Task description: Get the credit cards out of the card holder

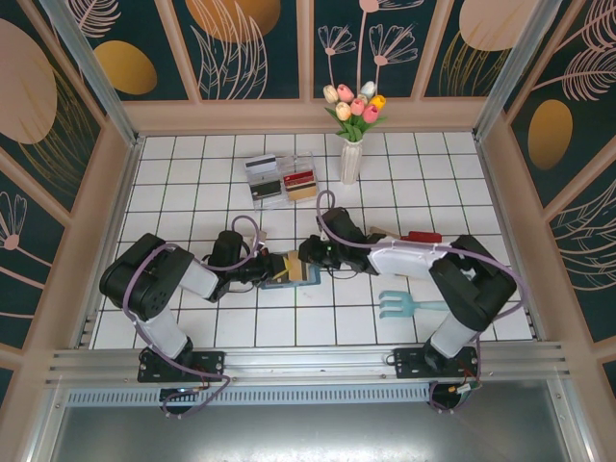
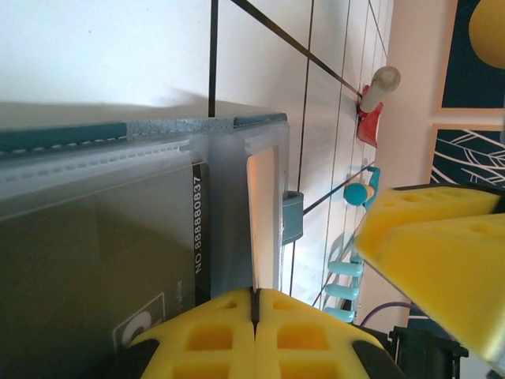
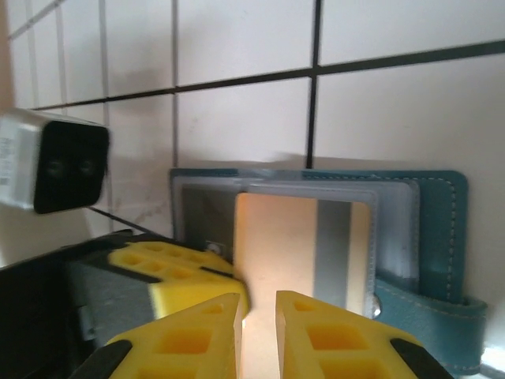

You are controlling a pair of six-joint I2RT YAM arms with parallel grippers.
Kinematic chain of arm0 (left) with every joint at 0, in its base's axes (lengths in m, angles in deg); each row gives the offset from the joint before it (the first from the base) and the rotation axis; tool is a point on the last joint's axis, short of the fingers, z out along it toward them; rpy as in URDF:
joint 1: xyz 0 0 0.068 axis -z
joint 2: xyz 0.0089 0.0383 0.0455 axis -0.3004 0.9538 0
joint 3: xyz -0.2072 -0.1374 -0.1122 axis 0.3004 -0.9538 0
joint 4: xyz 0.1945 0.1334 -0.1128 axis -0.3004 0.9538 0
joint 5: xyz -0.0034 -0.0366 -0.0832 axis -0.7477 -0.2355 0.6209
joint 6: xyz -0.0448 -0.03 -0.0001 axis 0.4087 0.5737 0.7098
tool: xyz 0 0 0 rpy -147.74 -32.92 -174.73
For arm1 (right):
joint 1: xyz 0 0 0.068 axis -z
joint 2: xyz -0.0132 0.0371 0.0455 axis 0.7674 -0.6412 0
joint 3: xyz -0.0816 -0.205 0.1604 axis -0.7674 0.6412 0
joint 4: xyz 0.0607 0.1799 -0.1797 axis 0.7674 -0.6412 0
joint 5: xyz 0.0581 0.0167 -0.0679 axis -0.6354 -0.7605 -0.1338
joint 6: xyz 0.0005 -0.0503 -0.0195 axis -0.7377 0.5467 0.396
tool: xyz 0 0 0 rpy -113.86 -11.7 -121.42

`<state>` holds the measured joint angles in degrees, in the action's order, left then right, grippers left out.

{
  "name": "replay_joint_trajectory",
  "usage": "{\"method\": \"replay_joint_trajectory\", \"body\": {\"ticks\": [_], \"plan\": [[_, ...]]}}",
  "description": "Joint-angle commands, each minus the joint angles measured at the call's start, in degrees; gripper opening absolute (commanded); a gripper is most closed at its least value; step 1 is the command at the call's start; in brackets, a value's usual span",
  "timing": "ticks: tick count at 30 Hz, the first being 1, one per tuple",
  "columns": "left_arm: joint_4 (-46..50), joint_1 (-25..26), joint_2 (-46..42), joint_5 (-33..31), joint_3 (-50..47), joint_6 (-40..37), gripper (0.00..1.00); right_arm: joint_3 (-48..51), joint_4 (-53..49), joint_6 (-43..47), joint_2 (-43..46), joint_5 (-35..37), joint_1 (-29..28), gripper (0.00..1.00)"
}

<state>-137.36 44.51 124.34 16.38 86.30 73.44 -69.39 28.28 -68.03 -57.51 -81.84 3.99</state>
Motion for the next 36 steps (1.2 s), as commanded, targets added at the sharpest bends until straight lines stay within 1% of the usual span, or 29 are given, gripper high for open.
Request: {"method": "replay_joint_trajectory", "body": {"ticks": [1,6,12,14,16,25,36], "plan": [[1.7,0.2,-0.7,-0.8,0.8,-1.9,0.01,-1.8,-4.9,1.5,-2.7,1.5,-0.5,0.19],[2.2,0.2,-0.7,-1.0,0.7,-2.1,0.04,-2.5,-7.2,1.9,-4.2,2.5,-0.6,0.19],[1.8,0.2,-1.7,-0.3,0.8,-1.9,0.17,-2.7,-7.3,2.2,-5.7,1.1,-0.6,0.19],[1.5,0.2,-2.6,-0.1,0.8,-1.7,0.19,-3.1,-7.6,2.2,-6.4,1.1,-0.7,0.18],[1.7,0.2,-2.9,-0.1,0.7,-1.8,0.18,-3.5,-8.2,2.2,-6.9,1.4,-0.8,0.18],[3.0,0.2,-3.5,-0.5,0.3,-2.8,0.07,-3.8,-11.0,2.2,-7.7,3.7,-0.8,0.18],[7.2,0.1,-6.7,-1.2,-0.3,-4.8,0.06,-3.8,-13.5,1.9,-7.8,6.3,-0.8,0.17]]}}
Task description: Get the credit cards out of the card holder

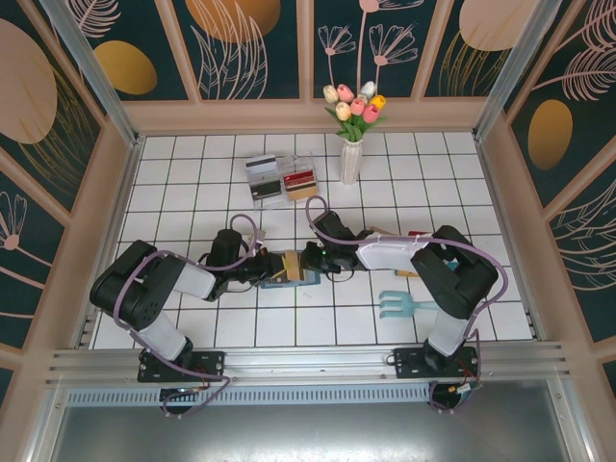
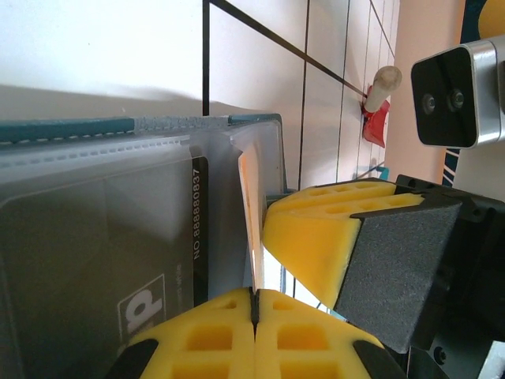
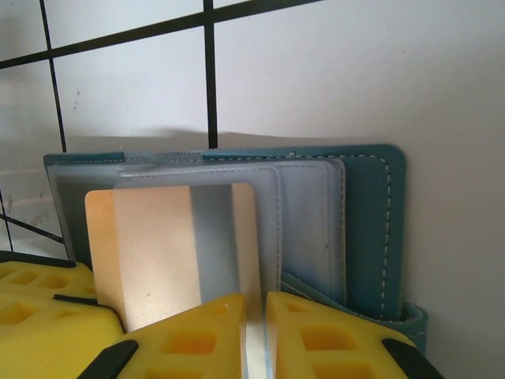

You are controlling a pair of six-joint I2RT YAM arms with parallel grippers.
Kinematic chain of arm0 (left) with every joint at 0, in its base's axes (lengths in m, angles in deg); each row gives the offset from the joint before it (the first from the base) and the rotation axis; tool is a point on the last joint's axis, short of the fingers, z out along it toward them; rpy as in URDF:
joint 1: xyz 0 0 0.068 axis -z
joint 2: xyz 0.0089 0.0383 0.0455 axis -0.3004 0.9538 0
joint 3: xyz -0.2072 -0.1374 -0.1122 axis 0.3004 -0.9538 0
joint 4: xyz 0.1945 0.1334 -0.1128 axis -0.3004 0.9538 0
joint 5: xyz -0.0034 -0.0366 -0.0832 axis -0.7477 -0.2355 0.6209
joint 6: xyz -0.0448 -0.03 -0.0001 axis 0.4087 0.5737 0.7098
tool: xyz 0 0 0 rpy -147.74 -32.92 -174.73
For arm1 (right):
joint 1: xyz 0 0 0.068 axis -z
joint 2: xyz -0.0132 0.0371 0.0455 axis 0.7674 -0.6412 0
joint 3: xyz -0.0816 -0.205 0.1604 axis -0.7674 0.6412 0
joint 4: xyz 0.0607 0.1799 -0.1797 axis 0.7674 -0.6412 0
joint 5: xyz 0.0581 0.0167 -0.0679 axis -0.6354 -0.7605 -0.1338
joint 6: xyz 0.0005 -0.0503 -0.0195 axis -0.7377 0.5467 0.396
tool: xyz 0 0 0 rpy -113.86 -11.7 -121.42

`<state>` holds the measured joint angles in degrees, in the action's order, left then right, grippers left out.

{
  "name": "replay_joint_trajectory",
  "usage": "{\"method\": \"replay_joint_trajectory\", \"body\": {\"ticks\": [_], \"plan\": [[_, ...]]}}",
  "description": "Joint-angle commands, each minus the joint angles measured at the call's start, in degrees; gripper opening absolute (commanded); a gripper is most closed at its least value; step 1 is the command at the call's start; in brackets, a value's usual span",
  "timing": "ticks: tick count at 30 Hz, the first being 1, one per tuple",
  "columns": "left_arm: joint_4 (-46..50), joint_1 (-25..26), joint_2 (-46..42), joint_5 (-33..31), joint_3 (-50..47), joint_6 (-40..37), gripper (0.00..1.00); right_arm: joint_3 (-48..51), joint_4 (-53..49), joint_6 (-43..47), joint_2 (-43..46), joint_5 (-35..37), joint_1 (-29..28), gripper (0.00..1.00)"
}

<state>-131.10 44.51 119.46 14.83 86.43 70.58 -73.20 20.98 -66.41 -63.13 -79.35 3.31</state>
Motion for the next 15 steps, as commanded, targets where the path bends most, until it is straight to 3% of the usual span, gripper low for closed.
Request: {"method": "replay_joint_trajectory", "body": {"ticks": [1,9,15], "plan": [[1.2,0.1,-2.1,0.2,-0.5,-2.1,0.06,0.0,-6.3,0.3,-2.2,3.9,-0.1,0.18],[6.5,-0.3,-3.9,-0.7,-0.2,-5.0,0.0,0.0,-6.3,0.4,-2.2,4.0,-0.1,0.18],[19.8,-0.7,-9.0,-4.2,2.0,-11.0,0.0,-0.3,-6.4,0.4,-1.7,4.1,-0.1,0.18]]}}
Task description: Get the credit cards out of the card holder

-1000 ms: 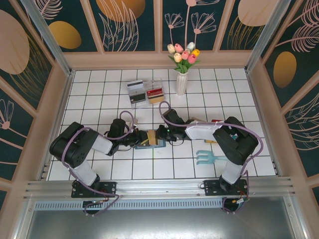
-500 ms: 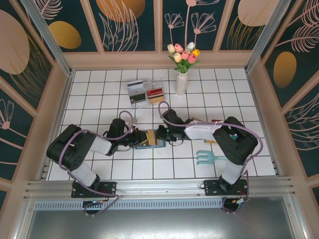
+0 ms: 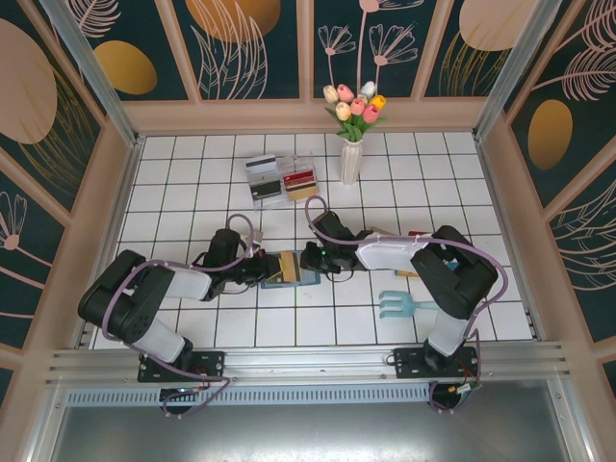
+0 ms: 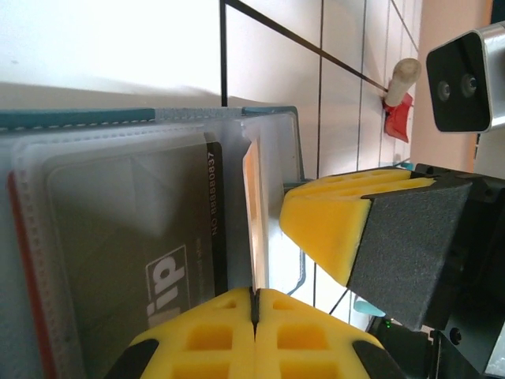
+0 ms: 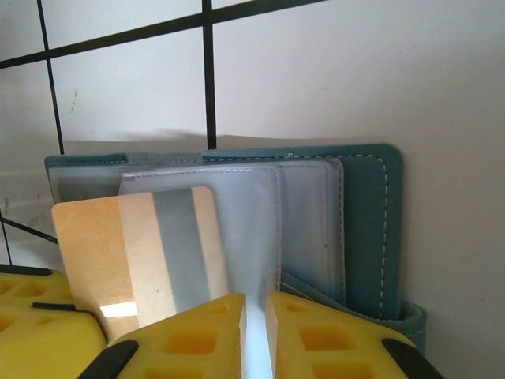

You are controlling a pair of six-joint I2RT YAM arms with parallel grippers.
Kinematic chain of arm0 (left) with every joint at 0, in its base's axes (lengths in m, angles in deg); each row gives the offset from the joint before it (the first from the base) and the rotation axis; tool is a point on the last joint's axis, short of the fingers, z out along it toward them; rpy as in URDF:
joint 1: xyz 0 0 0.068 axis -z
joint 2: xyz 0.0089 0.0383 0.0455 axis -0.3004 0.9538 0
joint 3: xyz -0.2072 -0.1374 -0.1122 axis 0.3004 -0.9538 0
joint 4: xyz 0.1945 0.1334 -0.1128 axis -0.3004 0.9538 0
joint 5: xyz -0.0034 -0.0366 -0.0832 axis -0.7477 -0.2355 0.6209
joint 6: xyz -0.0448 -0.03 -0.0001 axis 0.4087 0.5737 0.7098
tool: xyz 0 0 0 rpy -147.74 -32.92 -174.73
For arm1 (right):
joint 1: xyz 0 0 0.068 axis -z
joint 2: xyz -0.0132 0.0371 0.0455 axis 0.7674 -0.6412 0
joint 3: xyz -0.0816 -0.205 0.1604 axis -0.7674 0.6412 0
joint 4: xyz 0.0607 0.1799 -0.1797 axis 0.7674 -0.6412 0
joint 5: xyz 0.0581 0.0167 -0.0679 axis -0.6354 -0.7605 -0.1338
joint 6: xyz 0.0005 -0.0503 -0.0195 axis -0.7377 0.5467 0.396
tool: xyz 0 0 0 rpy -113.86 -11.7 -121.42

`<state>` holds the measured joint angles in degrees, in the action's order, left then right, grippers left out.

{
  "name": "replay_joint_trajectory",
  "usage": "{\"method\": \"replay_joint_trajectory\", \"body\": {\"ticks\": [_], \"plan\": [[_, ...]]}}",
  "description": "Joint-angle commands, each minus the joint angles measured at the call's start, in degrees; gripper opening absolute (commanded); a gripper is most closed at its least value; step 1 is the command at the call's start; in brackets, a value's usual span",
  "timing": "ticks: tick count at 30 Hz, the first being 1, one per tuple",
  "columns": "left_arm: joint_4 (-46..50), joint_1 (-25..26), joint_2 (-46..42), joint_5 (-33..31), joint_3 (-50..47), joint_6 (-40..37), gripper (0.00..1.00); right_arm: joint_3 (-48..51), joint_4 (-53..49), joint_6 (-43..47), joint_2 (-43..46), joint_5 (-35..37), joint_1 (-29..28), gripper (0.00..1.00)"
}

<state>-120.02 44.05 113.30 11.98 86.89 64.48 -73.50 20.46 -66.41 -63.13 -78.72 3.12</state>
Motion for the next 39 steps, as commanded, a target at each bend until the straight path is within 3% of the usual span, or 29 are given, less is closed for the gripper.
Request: {"method": "replay_joint_trajectory", "body": {"ticks": [1,9,14,23,26,31,34,39], "plan": [[11.6,-0.2,-4.1,-2.3,2.1,-6.2,0.0,-0.3,-5.8,0.5,-1.6,3.5,0.1,0.17],[31.1,-0.3,-15.6,-9.0,8.4,-15.3,0.0,-1.4,-0.5,3.5,4.9,1.0,-0.2,0.21],[37.5,-0.2,-21.1,-11.6,12.4,-17.0,0.0,-1.1,4.3,4.9,10.8,-0.6,0.4,0.31],[26.2,-0.3,-25.4,-2.6,14.4,-8.1,0.0,9.7,31.2,-3.9,18.6,-16.4,7.0,0.66],[21.3,-0.3,-25.4,0.9,14.4,-4.5,0.0,11.1,38.3,-6.3,19.2,-21.0,9.0,0.71],[14.7,-0.3,-24.6,5.4,14.4,0.7,0.0,9.7,44.2,-8.6,17.8,-28.0,11.4,0.68],[10.9,-0.3,-24.3,7.1,14.0,4.3,0.0,8.5,46.1,-9.2,16.7,-30.6,12.1,0.49],[6.7,-0.2,-24.9,7.9,12.5,6.9,0.0,8.9,50.5,-10.7,16.0,-31.7,12.5,0.38]]}}
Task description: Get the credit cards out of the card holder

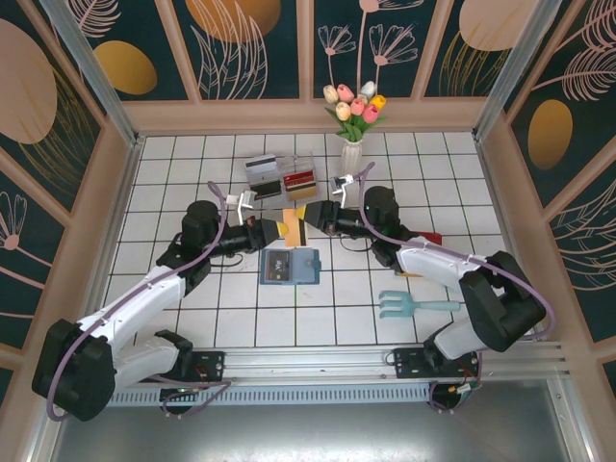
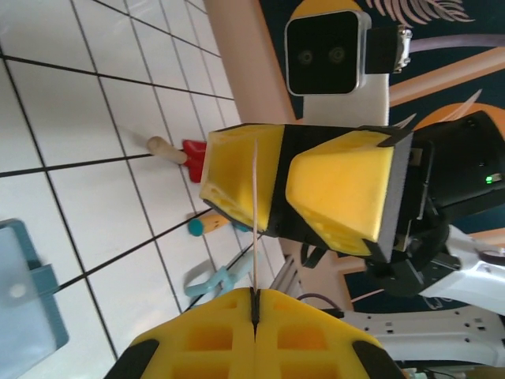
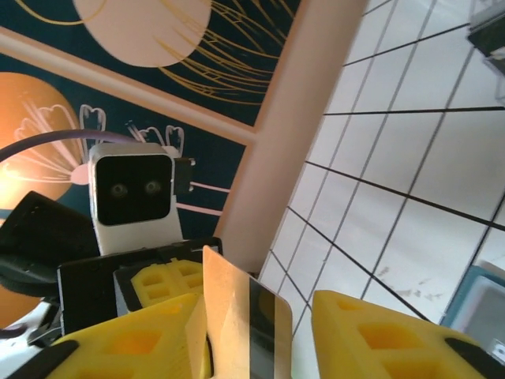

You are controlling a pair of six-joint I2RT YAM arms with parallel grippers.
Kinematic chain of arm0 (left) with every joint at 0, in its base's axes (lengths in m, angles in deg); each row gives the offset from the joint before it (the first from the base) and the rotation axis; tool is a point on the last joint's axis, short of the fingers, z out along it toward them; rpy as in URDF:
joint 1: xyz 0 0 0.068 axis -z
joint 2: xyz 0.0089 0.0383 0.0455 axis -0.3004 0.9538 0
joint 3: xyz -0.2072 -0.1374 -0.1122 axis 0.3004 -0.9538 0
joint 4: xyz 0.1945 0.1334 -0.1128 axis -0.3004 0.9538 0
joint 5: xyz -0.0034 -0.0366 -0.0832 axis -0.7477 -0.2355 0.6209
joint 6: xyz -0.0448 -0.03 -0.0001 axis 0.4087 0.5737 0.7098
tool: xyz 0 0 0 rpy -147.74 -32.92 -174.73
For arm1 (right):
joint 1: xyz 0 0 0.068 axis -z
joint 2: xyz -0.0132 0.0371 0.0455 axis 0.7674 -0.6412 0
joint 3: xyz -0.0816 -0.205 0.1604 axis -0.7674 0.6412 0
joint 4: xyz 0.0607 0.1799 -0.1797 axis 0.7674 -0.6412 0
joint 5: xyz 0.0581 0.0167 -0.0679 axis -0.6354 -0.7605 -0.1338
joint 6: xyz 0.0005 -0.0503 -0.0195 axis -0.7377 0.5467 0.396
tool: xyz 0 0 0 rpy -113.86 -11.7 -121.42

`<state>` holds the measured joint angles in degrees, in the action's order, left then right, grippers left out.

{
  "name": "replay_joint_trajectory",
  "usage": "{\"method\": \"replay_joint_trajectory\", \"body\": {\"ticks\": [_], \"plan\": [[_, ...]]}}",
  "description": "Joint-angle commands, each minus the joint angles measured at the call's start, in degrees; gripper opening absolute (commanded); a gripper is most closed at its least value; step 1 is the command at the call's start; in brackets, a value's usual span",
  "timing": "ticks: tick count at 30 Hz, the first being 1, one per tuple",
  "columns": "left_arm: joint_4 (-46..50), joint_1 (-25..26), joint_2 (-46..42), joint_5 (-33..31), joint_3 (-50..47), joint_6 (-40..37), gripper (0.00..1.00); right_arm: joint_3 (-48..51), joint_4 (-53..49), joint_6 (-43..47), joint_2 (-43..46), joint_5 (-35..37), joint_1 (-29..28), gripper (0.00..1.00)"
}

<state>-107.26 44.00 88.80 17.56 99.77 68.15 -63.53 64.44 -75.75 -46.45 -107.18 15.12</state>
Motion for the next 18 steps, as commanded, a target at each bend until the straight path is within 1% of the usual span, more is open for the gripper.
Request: {"method": "replay_joint_trajectory", "body": {"ticks": [1,3,7,8,10,12,13,15,18], "plan": [[-7.0,-0.2,-0.4,2.7,-0.8,4.0,0.0,-1.1,7.0,-1.6,-0.8,-3.4,0.5,0.36],[-8.9,-0.2,-0.1,3.4,-1.1,5.4,0.0,-1.1,8.2,-2.4,-1.1,-3.6,0.5,0.3],[-11.6,-0.2,-0.2,3.0,-1.3,7.8,0.0,-1.0,10.6,-4.5,-1.4,-3.3,0.5,0.1],[-12.5,-0.2,-0.3,2.6,-1.5,8.8,0.03,-0.8,11.3,-5.1,-1.2,-2.6,0.5,0.07],[-14.5,-0.2,-0.7,1.3,-2.1,10.9,0.14,0.3,14.1,-7.3,-0.7,-0.5,0.5,0.03],[-15.9,0.0,-0.9,0.0,-2.8,12.8,0.33,1.0,17.4,-9.5,-0.6,1.3,0.3,0.0],[-15.7,0.1,-0.9,-0.4,-2.6,12.6,0.36,1.1,18.7,-10.4,-0.6,2.2,0.1,0.0],[-14.7,0.3,-1.0,-2.0,-2.4,12.4,0.38,1.1,20.6,-12.3,-0.7,5.0,-0.4,0.0],[-16.4,0.5,-1.3,-4.1,-3.2,13.9,0.37,1.4,22.8,-14.4,-0.5,9.2,-1.0,0.0]]}}
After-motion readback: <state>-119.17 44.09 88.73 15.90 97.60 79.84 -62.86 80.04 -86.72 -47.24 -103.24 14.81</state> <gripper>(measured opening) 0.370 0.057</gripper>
